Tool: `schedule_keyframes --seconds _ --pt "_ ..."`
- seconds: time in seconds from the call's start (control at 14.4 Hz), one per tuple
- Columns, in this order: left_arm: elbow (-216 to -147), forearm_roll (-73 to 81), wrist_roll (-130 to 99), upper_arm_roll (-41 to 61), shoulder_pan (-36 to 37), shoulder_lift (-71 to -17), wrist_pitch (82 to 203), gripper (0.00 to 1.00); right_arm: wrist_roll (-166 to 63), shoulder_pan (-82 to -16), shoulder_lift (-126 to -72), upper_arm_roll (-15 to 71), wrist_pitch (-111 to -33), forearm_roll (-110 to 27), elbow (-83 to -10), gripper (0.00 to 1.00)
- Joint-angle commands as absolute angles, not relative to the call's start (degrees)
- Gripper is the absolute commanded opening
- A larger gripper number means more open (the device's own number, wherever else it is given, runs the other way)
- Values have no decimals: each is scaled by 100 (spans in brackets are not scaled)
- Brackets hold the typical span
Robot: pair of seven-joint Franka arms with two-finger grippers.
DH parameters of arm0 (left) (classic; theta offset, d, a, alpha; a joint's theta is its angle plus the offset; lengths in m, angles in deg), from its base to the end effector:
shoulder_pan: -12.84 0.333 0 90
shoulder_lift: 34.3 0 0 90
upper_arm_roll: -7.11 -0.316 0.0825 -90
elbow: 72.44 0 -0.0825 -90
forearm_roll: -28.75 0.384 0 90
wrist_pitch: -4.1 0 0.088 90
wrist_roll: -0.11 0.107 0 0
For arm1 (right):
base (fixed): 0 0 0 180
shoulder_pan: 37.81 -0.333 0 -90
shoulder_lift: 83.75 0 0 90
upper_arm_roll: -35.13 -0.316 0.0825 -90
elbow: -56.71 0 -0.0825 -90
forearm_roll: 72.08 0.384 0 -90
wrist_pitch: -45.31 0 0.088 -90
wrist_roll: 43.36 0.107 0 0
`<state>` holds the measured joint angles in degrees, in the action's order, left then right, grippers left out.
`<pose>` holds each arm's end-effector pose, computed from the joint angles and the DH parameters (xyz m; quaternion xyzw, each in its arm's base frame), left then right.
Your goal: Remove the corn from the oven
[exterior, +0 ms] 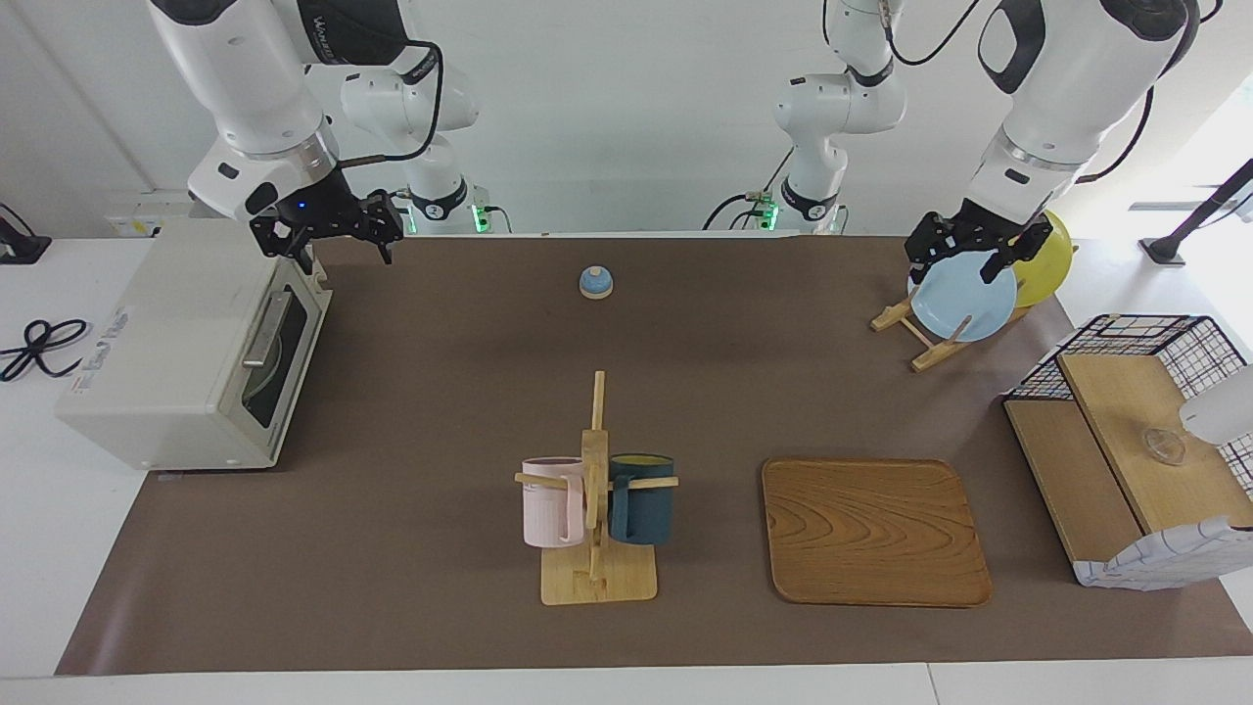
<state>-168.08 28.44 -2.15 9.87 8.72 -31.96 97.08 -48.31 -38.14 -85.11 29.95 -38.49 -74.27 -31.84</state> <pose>0.5410 -0.0664 0.6048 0.9992 -0.0401 -0.0029 0.0015 0.5479 0.0478 0.6144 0.9944 0.0900 -0.0531 0.0183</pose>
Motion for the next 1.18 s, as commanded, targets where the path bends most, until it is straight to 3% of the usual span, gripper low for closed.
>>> schedule_keyframes --seconds 0.0,0.42,0.48,0.55,0.62,0.69,0.83,1.11 --pt "-16876 2980 -217 957 879 -3096 9639 100 -4722 -3729 -8445 2977 -3967 -7437 -3276 100" --pt "-16876 2980 -217 957 880 -3096 9700 100 -5271 -3484 -8419 2977 -4143 -7410 -3355 100" --pt "-16876 2980 -217 957 880 -3096 9700 100 -5624 -3413 -8428 2994 -4230 -7384 -3364 77" --pt "-16876 2980 -217 957 880 -3096 9700 100 -5689 -3394 -8419 3003 -4370 -7392 -3399 37" --pt "-16876 2980 -217 966 871 -3096 9700 100 -5698 -3360 -8393 3012 -4424 -7436 -3512 7" --pt "-16876 2980 -217 966 871 -3096 9692 100 -5724 -3246 -8340 3012 -4451 -7463 -3679 0" --pt "-16876 2980 -217 957 880 -3096 9648 100 -5725 -3183 -8139 3020 -4695 -7489 -4204 0" --pt "-16876 2980 -217 966 871 -3096 9674 100 -5524 -3008 -7550 3020 -5934 -8277 -5770 0"
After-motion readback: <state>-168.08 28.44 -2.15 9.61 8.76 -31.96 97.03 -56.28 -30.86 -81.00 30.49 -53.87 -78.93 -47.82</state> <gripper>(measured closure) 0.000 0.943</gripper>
